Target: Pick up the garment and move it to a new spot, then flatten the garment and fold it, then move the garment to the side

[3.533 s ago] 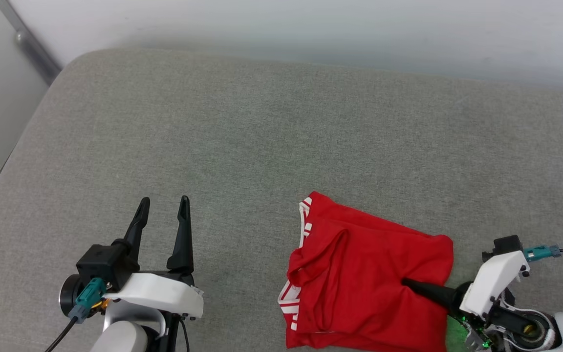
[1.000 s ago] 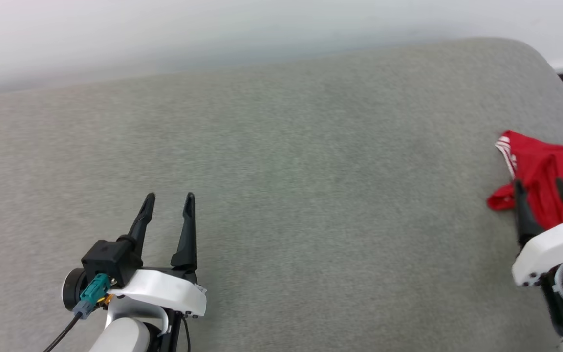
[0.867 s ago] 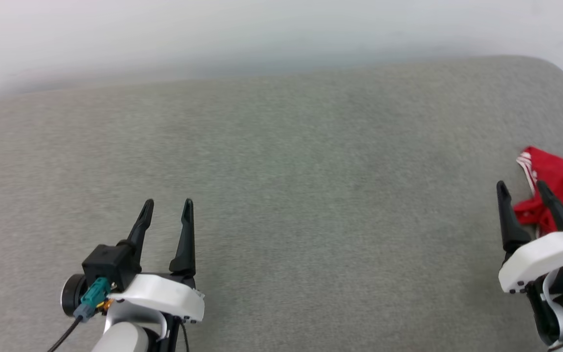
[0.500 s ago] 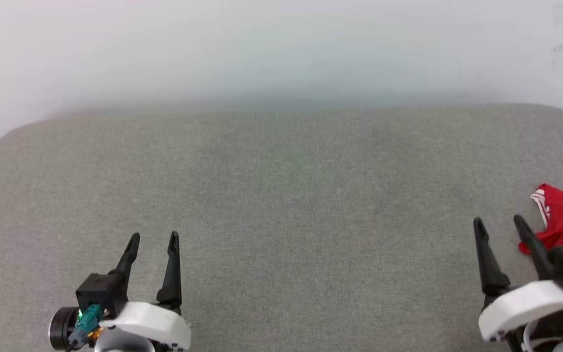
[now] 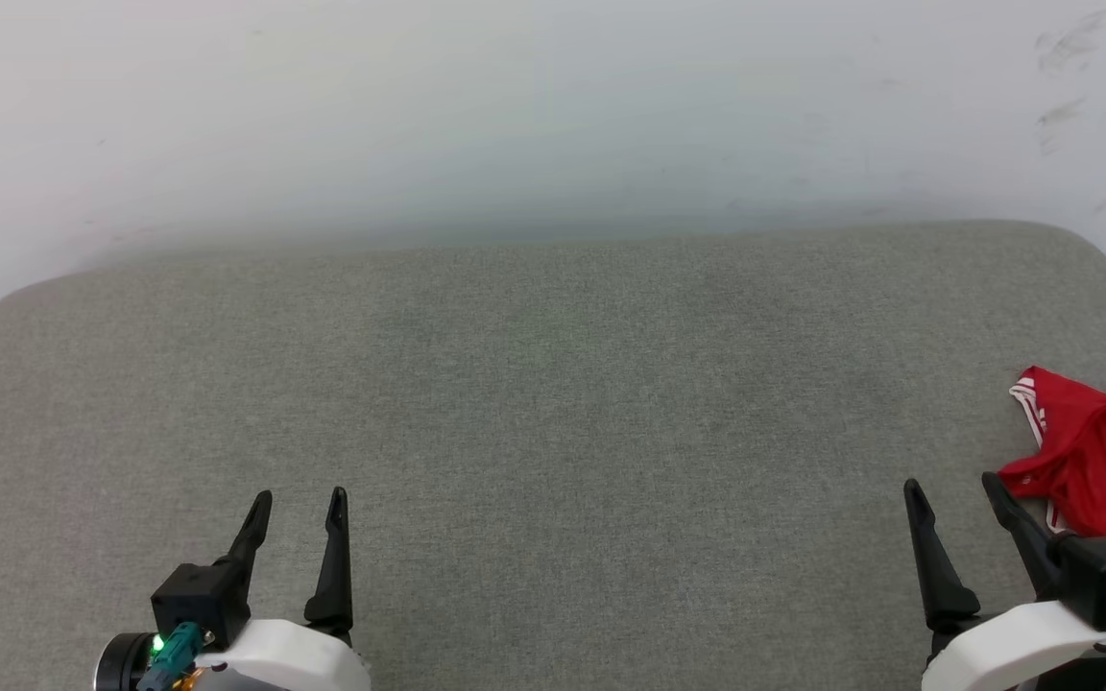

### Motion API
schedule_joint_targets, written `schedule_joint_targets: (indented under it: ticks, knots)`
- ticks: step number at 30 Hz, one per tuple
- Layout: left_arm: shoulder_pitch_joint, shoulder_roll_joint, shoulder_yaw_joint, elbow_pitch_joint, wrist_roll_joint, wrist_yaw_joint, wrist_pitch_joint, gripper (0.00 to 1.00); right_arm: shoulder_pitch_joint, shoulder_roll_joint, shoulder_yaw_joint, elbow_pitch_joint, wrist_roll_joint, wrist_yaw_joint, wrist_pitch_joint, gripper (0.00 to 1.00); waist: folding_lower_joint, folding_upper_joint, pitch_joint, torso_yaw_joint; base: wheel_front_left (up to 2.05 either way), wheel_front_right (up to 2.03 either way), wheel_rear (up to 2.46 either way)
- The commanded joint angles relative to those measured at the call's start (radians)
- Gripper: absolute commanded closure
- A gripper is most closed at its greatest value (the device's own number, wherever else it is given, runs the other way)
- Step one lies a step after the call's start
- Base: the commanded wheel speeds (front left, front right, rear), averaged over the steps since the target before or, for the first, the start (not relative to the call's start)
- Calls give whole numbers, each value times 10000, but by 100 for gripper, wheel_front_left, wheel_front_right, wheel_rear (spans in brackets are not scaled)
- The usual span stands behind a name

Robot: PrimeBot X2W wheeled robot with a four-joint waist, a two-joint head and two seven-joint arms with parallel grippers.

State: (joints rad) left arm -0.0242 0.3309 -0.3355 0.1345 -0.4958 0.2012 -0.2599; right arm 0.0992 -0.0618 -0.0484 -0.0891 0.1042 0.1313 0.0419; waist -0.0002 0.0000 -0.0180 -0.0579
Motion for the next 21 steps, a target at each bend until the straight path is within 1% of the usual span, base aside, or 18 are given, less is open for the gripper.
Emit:
schedule_joint_targets:
  ticks: [1,8,21]
  knots:
    - [122,-39,42,49,20,-23,-61,0,-61,40,13,65,-41,-11,12,0,2,0,-22,8,0,0,0]
    - [44,-78,85,180,3,-82,-65,0,-310,52,166,338,33,-12,-71,0,2,0,-16,94,0,0,0]
    - [71,-142,80,45,81,47,-67,0,-426,-55,283,451,95,-12,-324,0,2,0,62,247,0,0,0]
